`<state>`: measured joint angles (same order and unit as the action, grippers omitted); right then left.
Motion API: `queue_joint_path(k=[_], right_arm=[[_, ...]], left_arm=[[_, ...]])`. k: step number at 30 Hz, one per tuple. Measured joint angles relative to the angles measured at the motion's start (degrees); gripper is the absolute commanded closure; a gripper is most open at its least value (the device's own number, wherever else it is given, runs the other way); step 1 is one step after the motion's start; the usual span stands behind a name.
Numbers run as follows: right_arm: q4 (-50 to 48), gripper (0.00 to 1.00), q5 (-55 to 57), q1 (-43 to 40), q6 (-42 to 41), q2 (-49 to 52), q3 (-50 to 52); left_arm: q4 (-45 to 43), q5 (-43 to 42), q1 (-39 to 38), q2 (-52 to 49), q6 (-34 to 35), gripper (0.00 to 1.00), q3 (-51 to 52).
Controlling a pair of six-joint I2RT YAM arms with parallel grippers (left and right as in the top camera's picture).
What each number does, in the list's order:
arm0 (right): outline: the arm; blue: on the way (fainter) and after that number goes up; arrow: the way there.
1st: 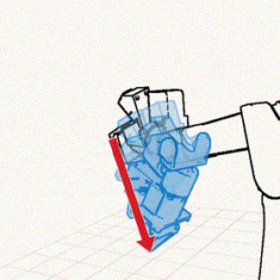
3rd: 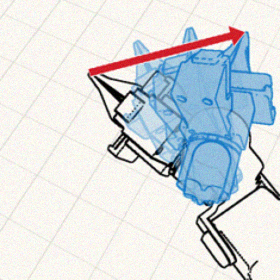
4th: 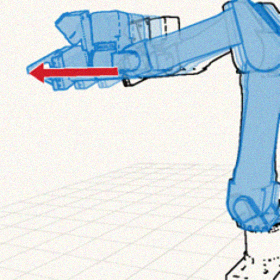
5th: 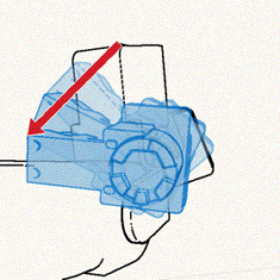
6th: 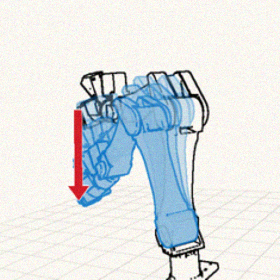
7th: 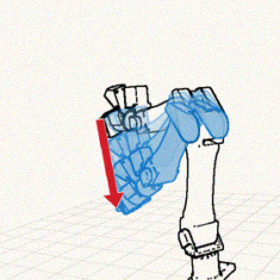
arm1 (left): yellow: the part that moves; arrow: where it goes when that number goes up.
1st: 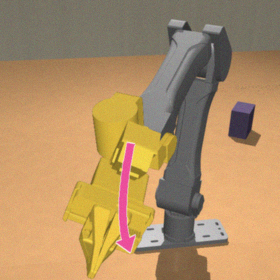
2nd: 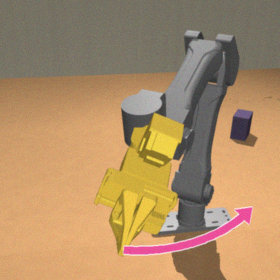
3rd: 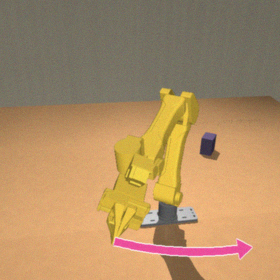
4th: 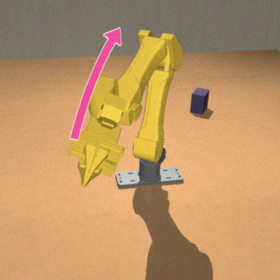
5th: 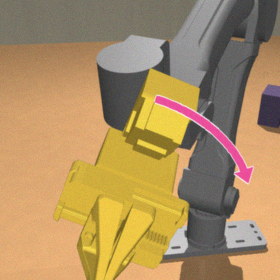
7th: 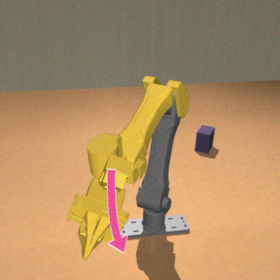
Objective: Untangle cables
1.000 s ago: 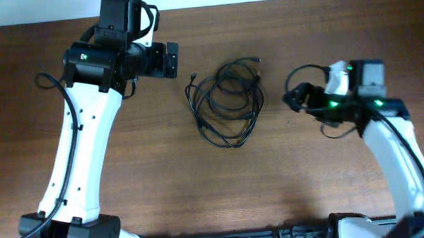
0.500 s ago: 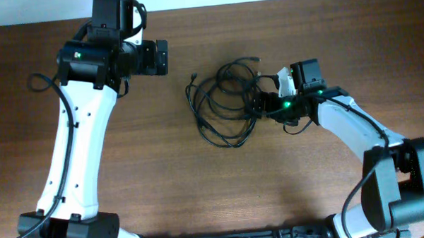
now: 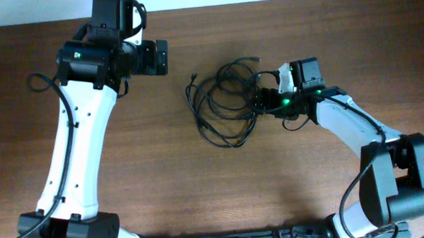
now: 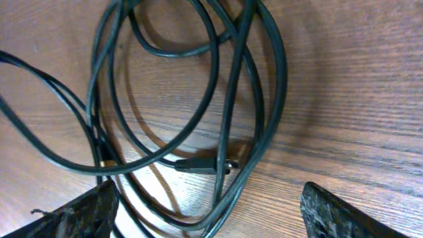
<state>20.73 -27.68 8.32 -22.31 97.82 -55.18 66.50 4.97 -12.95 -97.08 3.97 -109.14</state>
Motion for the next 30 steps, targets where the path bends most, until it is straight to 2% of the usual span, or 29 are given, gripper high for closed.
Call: queue_joint_path(k=[2, 9, 12, 15, 20, 23, 30], right_arm=[[0.0, 0.24, 0.2, 0.0, -0.1, 1.5, 0.0], [-0.7, 0.31, 0.5, 0.0, 0.0, 5.4, 0.0], [-3.1, 0.39, 0.3, 0.0, 0.0, 6.4, -0.1], [-4.6, 0.56, -0.3, 0.0, -0.1, 8.3, -1.0], [-6.9, 0.72, -2.9, -0.1, 0.0, 11.0, -2.0], [-6.8, 0.94, -3.1, -0.2, -0.1, 11.6, -2.0], [-6.8, 0.96, -3.7, -0.3, -0.3, 12.1, -1.9]], left_arm=[[0.0, 0.0, 0.0, 0.0, 0.0, 0.01, 0.0], [0.0, 0.0, 0.0, 0.0, 0.0, 0.01, 0.0], [0.0, 0.0, 0.0, 0.0, 0.0, 0.01, 0.0], [0.0, 0.0, 0.0, 0.0, 0.0, 0.01, 0.0], [0.0, 0.0, 0.0, 0.0, 0.0, 0.01, 0.0], [0.0, 0.0, 0.0, 0.0, 0.0, 0.01, 0.0], [0.0, 0.0, 0.0, 0.0, 0.0, 0.01, 0.0]])
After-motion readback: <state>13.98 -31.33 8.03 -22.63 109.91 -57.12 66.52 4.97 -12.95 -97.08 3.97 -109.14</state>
